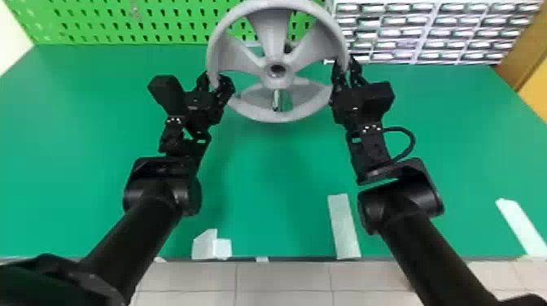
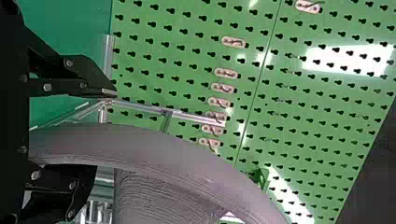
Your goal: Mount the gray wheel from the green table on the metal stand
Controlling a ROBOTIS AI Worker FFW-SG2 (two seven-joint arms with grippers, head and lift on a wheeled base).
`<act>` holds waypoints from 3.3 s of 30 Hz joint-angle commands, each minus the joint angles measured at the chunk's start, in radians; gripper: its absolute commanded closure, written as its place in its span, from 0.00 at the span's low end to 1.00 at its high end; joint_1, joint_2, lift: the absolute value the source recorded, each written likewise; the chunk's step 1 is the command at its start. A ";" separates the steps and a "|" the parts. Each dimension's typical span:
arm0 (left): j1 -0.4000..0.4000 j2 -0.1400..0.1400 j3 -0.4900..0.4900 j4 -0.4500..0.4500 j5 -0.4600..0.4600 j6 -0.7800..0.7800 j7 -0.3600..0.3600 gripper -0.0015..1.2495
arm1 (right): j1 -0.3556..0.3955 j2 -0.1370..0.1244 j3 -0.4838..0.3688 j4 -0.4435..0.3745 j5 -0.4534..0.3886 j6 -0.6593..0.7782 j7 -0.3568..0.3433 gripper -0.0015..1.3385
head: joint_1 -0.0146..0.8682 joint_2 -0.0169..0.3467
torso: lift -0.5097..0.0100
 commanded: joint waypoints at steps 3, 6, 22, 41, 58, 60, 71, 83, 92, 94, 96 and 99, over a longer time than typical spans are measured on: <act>-0.004 0.000 -0.001 0.005 0.000 -0.004 0.003 0.71 | -0.005 -0.002 -0.002 0.010 0.002 0.004 -0.007 0.79 | 1.00 0.19 | 0.80; -0.008 -0.002 -0.002 0.008 -0.002 -0.004 0.005 0.71 | -0.008 -0.002 -0.002 0.012 0.005 0.006 -0.007 0.79 | 1.00 0.19 | 0.80; 0.007 0.000 0.012 -0.036 -0.026 0.030 0.038 0.71 | -0.010 -0.007 0.018 -0.014 -0.013 0.050 -0.007 0.79 | 1.00 0.19 | 0.80; 0.039 0.000 0.058 -0.148 -0.067 0.129 0.063 0.71 | 0.001 -0.014 0.054 -0.126 -0.052 0.204 -0.004 0.79 | 1.00 0.19 | 0.80; 0.043 0.000 0.093 -0.217 -0.095 0.329 0.069 0.71 | 0.001 -0.014 0.057 -0.203 -0.065 0.417 0.033 0.79 | 1.00 0.19 | 0.80; 0.043 0.000 0.098 -0.220 -0.098 0.344 0.069 0.71 | -0.001 -0.014 0.055 -0.206 -0.065 0.432 0.041 0.79 | 1.00 0.19 | 0.80; 0.027 0.000 0.118 -0.220 -0.130 0.359 0.071 0.71 | -0.016 -0.008 0.054 -0.203 -0.052 0.455 0.050 0.79 | 1.00 0.19 | 0.80; -0.014 0.000 0.115 -0.182 -0.140 0.343 0.074 0.71 | -0.041 -0.002 0.063 -0.171 -0.050 0.466 0.050 0.79 | 1.00 0.19 | 0.80; -0.040 0.003 0.122 -0.142 -0.140 0.344 0.074 0.71 | -0.065 0.002 0.069 -0.151 -0.047 0.506 0.050 0.79 | 1.00 0.19 | 0.80; -0.045 0.004 0.124 -0.136 -0.146 0.344 0.074 0.71 | -0.071 0.002 0.069 -0.138 -0.046 0.507 0.050 0.79 | 1.00 0.19 | 0.80; -0.053 0.009 0.122 -0.128 -0.153 0.343 0.074 0.71 | -0.076 0.002 0.069 -0.128 -0.046 0.510 0.050 0.79 | 1.00 0.19 | 0.80; -0.062 0.009 0.127 -0.102 -0.155 0.336 0.075 0.71 | -0.087 0.002 0.064 -0.106 -0.039 0.512 0.050 0.79 | 1.00 0.19 | 0.80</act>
